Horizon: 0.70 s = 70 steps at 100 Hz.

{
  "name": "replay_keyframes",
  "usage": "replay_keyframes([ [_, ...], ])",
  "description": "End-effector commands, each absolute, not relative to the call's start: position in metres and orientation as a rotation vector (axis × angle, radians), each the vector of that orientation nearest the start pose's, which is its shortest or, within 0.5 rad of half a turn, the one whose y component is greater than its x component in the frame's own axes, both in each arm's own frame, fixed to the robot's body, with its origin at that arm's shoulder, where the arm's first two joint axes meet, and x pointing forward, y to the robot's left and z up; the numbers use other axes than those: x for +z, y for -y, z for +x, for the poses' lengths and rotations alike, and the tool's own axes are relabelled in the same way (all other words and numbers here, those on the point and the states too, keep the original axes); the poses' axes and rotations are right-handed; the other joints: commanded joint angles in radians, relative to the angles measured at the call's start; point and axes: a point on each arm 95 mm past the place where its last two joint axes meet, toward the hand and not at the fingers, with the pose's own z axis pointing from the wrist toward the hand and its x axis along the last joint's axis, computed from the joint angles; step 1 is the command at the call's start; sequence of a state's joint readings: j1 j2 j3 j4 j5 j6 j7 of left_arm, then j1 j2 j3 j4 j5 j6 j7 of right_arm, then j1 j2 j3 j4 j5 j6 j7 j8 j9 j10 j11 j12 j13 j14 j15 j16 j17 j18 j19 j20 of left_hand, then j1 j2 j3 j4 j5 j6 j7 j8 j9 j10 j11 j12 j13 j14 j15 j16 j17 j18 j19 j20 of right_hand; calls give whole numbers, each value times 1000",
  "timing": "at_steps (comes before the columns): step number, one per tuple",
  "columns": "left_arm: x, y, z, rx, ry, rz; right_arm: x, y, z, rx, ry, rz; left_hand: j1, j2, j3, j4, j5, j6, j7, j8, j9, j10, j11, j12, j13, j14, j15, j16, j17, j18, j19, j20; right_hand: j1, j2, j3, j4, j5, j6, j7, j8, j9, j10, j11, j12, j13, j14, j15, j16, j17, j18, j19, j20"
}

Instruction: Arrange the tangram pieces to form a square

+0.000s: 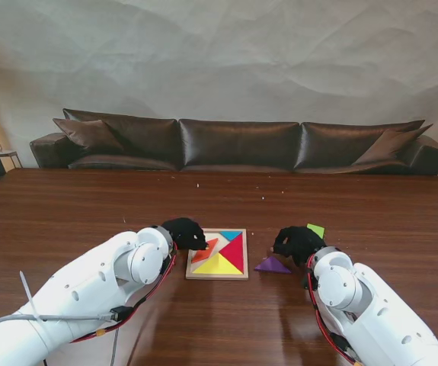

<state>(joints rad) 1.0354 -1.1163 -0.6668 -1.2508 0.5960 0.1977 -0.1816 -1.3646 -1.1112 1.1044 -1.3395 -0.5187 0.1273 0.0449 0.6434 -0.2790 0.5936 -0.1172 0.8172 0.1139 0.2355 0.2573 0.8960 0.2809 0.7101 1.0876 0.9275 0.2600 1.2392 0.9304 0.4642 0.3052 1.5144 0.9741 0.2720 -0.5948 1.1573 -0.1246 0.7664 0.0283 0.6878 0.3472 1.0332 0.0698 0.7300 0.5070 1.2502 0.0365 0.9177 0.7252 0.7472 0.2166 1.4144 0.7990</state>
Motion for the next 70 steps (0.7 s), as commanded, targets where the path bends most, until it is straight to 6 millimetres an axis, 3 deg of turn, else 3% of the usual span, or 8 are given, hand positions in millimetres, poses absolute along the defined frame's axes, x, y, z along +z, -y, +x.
replay_keyframes([
  [1,-346,77,481,-1302,-1808,-1482,-366,15,447,-1975,1803,-2426,-17,42,0,30,-2,-6,-1,7,17,5,7,1,12,1,26,-2,2,-1,4,5,-24,13,-16,12,17,3,12,-4,29,10,7,-8,32,10,2,8,-1,-8,26,-9],
  [25,-341,83,484,-1365,-1803,-1496,-366,15,447,-1975,1805,-2426,-6,46,-6,28,-71,-76,-55,-18,19,12,7,0,10,12,24,0,-4,6,4,6,-23,14,-15,12,16,3,12,-4,27,11,6,-8,32,9,1,8,-1,-8,26,-9],
  [70,-344,102,491,-1423,-1870,-1552,-367,16,447,-1970,1800,-2432,15,58,-35,27,-87,-105,-56,-52,16,16,19,17,8,16,43,9,-12,8,6,21,-24,15,-16,12,16,3,12,-4,29,12,7,-8,32,10,2,8,-1,-8,26,-9],
])
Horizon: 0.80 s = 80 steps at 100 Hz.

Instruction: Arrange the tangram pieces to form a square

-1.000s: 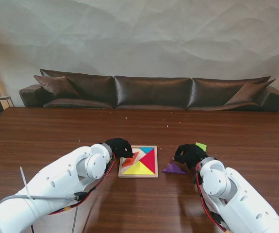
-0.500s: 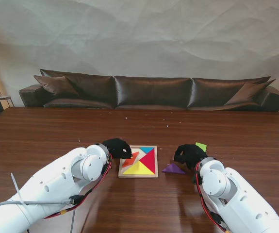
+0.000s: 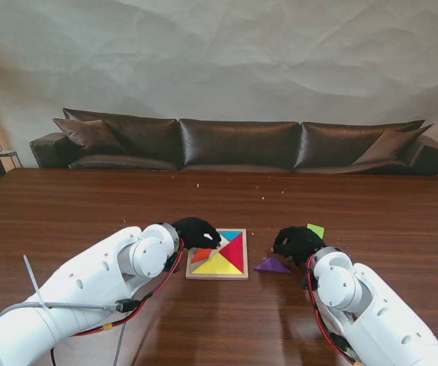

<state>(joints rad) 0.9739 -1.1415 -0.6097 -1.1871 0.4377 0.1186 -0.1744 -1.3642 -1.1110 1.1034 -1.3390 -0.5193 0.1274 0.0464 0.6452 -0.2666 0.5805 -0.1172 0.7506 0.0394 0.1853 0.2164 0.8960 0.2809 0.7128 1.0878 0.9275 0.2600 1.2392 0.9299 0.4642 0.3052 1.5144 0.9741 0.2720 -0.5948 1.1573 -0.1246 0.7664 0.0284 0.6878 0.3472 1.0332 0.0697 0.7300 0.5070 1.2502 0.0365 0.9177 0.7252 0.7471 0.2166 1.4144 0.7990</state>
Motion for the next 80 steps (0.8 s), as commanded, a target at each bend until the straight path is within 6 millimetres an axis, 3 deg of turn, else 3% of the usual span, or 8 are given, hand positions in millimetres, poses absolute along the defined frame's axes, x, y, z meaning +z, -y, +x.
replay_keyframes([
  [1,-344,103,491,-1421,-1873,-1549,-367,17,447,-1970,1800,-2432,13,46,-22,27,-22,-29,-6,-12,16,15,17,17,8,15,42,10,-12,7,6,21,-25,15,-16,12,16,4,12,-4,29,12,7,-8,32,11,2,8,0,-8,26,-9],
  [36,-345,108,498,-1329,-1937,-1502,-367,17,448,-1968,1798,-2431,4,51,-39,31,-52,-13,-17,-36,13,9,16,21,7,5,43,9,-7,-3,6,27,-25,18,-17,13,17,3,12,-4,28,11,6,-8,31,6,1,8,0,-8,26,-9],
  [80,-349,100,500,-1237,-1952,-1474,-367,18,448,-1965,1794,-2434,0,53,-42,33,-43,-11,-9,-45,13,2,18,21,9,-4,43,7,-4,-9,6,25,-26,21,-18,13,17,2,12,-5,29,11,6,-8,31,9,2,8,-1,-8,26,-9],
])
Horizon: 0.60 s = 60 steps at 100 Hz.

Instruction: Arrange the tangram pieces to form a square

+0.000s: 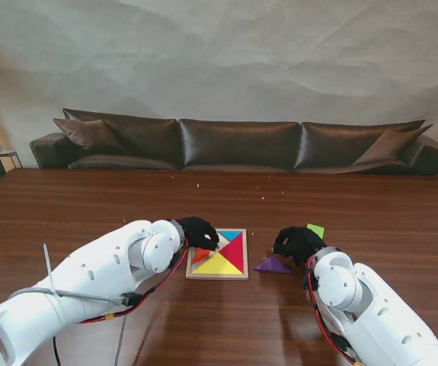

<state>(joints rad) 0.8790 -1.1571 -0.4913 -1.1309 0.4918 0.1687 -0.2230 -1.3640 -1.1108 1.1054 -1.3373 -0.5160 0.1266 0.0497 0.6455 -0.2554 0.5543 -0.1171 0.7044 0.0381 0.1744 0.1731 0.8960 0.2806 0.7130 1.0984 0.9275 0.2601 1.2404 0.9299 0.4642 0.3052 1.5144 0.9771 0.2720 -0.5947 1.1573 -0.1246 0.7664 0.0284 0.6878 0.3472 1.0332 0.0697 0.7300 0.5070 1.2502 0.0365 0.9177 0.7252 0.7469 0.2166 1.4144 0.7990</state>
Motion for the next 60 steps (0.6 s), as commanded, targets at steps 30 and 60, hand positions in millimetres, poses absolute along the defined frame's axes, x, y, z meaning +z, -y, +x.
replay_keyframes([
  [30,-348,94,493,-1226,-1963,-1473,-367,17,448,-1964,1796,-2432,-1,43,-15,34,18,-2,11,0,13,0,19,9,9,-7,39,6,-3,-12,6,18,-27,21,-19,14,16,2,11,-5,28,12,6,-8,31,10,2,8,-1,-9,26,-9],
  [60,-340,92,487,-1248,-1983,-1458,-368,17,448,-1959,1803,-2430,-3,45,-18,33,24,3,14,5,12,-2,16,6,8,-8,37,4,-4,-15,5,13,-27,22,-20,14,17,2,11,-5,27,10,6,-8,31,9,2,8,-1,-9,27,-9],
])
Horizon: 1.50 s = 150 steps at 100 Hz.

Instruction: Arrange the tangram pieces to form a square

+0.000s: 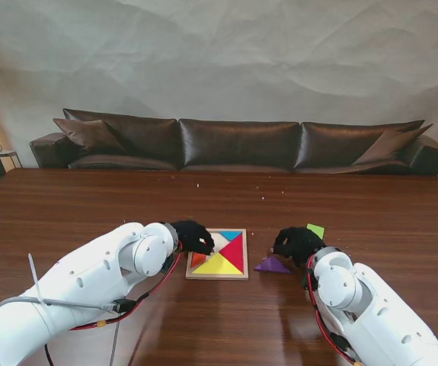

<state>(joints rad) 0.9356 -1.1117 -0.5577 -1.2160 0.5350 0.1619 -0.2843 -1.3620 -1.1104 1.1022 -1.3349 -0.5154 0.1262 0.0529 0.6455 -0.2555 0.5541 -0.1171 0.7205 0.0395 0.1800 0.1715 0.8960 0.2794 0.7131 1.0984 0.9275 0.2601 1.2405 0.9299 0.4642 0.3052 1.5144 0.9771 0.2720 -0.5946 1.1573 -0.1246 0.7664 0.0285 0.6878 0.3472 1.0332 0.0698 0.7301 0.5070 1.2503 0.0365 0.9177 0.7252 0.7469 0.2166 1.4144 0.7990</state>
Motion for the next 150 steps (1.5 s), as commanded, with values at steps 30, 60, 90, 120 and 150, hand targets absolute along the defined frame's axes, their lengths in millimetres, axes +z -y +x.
replay_keyframes([
  [30,-335,86,488,-1257,-1913,-1443,-368,17,448,-1956,1804,-2432,-8,42,-13,34,-24,19,-11,0,12,2,15,4,8,-9,35,4,-2,-13,6,9,-27,21,-19,14,17,3,11,-5,28,11,6,-8,31,9,2,8,-1,-10,26,-9],
  [60,-345,81,491,-1205,-1895,-1480,-368,17,448,-1951,1810,-2428,-9,42,-11,33,-45,33,-31,-15,9,5,13,3,5,-2,31,3,-8,-8,4,9,-28,22,-20,14,17,1,12,-4,28,11,7,-8,31,8,2,7,-1,-10,26,-10],
  [90,-348,76,486,-1203,-1901,-1495,-368,16,448,-1953,1810,-2427,-8,43,-11,34,-31,27,-21,-19,9,3,15,3,6,-5,30,3,-6,-12,4,9,-28,22,-20,14,17,3,12,-5,29,10,7,-8,31,9,3,7,-1,-10,27,-10],
  [120,-349,70,480,-1200,-1913,-1511,-368,16,448,-1955,1810,-2427,-7,43,-12,33,-26,28,-14,-17,7,2,15,3,4,-6,29,3,-8,-13,3,8,-28,25,-21,14,17,4,11,-5,28,11,6,-8,30,10,2,7,-1,-10,27,-10],
  [150,-346,69,474,-1215,-1925,-1505,-368,16,448,-1953,1815,-2429,-7,44,-13,33,-21,27,-10,-15,7,-1,15,2,5,-8,28,3,-9,-17,2,7,-28,23,-20,14,17,3,11,-5,28,9,7,-8,31,8,2,7,-1,-10,27,-10],
])
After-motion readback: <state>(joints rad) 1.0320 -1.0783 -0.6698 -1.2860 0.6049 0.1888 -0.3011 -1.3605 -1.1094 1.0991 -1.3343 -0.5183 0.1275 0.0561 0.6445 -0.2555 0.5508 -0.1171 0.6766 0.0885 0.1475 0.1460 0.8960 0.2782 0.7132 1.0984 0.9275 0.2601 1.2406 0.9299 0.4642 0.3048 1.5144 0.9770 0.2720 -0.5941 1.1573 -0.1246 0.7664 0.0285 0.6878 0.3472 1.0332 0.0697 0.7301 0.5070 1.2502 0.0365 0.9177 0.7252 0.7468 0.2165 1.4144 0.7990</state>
